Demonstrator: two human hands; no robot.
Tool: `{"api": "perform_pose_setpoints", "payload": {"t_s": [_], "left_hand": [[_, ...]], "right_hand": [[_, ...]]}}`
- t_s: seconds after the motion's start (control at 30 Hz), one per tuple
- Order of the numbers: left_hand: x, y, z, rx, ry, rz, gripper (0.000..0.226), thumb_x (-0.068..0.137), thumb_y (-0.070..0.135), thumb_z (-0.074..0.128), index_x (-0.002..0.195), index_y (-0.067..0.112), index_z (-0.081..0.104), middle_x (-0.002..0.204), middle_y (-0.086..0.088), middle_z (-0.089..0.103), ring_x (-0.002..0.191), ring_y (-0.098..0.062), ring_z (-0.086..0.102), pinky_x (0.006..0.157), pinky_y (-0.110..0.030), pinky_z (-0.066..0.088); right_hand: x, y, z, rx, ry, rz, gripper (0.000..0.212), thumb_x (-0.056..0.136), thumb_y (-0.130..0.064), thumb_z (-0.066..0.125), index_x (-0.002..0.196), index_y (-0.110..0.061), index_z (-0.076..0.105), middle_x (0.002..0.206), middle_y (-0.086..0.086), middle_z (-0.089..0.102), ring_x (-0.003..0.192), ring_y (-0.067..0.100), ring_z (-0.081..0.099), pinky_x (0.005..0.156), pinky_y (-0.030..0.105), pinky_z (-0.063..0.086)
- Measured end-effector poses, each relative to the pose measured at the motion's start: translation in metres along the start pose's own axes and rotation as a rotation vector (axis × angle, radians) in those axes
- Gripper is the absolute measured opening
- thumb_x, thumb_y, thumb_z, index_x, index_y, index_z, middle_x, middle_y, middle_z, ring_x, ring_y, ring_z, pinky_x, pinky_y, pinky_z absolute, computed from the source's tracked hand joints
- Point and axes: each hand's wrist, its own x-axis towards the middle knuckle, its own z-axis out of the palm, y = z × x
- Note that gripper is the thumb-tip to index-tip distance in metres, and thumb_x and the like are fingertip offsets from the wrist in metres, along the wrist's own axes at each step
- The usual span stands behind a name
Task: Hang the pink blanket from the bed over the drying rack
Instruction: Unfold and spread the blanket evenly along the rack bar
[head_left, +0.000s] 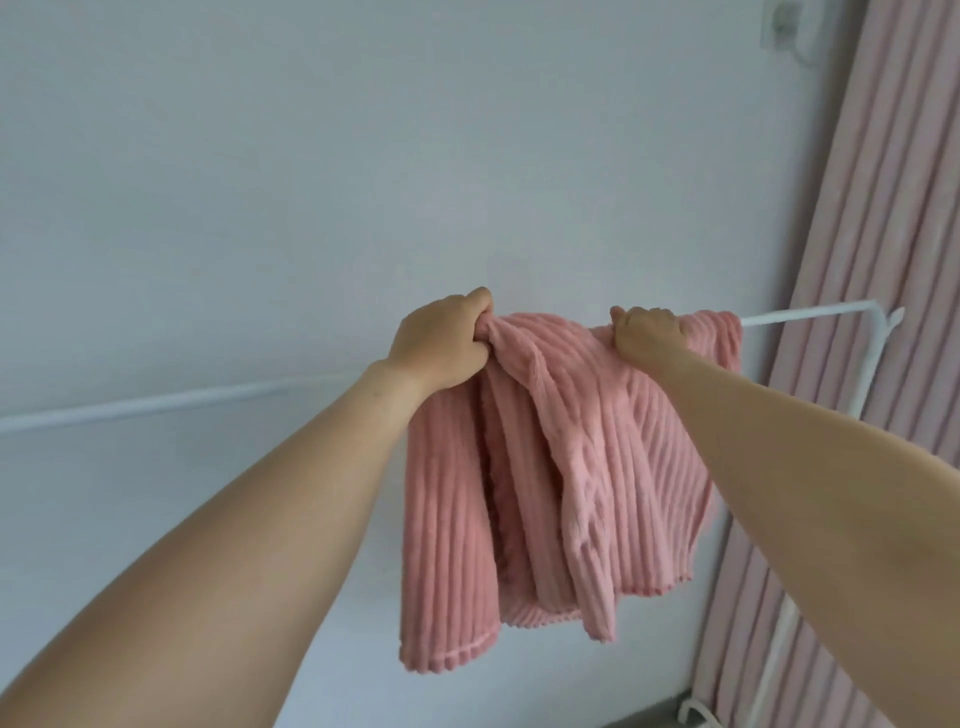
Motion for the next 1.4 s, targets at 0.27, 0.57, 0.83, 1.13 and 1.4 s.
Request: {"api": "perform_pose_setpoints", "payload": {"t_s": [0.27,0.57,0.83,1.13,1.4], "left_hand": [[-0.02,-0.01,-0.015,-0.094,-0.1,-0.125,0.028,0.078,0.021,0.067,0.099,0.022,0.048,0.077,0.009,0.061,0.075,-0.017,0.058,0.063,-0.032,0.044],[-0.063,-0.059,-0.077,0.129,-0.3,-0.091,0.019,0.093,0.031,0.062,0.111,0.028,0.064,0.096,0.007,0.063,0.098,-0.023,0.061,0.079,-0.032,0.044],[-0.094,-0.107,-0.116,-0.063,-0.457,-0.297,0.092,0.085,0.049,0.072,0.155,0.038,0.012,0.117,-0.004,0.057,0.08,-0.022,0.072,0.071,-0.038,0.063],[-0.099,-0.124,-0.122,-0.341,-0.088,-0.167,0.008,0.083,0.017,0.059,0.089,0.013,0.064,0.093,-0.004,0.07,0.092,-0.03,0.066,0.076,-0.039,0.056],[-0.107,-0.141,-0.134,-0.228,0.051,-0.223,0.043,0.085,0.004,0.04,0.114,0.023,0.065,0.115,-0.002,0.067,0.105,-0.028,0.06,0.088,-0.035,0.052]], "right_hand": [[-0.136,-0.078,0.024,0.438,0.406,-0.325,0.053,0.086,-0.063,0.044,0.107,-0.014,0.05,0.106,0.002,0.047,0.097,0.021,0.042,0.093,0.038,0.04],[-0.16,-0.086,0.041,0.156,0.301,-0.295,0.034,0.093,-0.009,0.044,0.126,-0.007,0.05,0.111,0.018,0.057,0.095,0.039,0.057,0.066,0.039,0.04],[-0.161,-0.2,-0.008,0.411,0.378,-0.069,0.024,0.093,-0.011,0.036,0.108,-0.012,0.055,0.094,0.001,0.058,0.081,0.021,0.048,0.071,0.031,0.034],[-0.2,-0.259,0.022,1.022,-0.002,-0.087,0.033,0.093,-0.037,0.049,0.088,-0.015,0.074,0.086,-0.004,0.076,0.086,0.013,0.071,0.079,0.031,0.055],[-0.193,-0.226,0.032,0.384,0.311,-0.088,0.045,0.086,0.007,0.041,0.12,-0.01,0.065,0.125,0.007,0.055,0.117,0.023,0.05,0.091,0.03,0.043]]}}
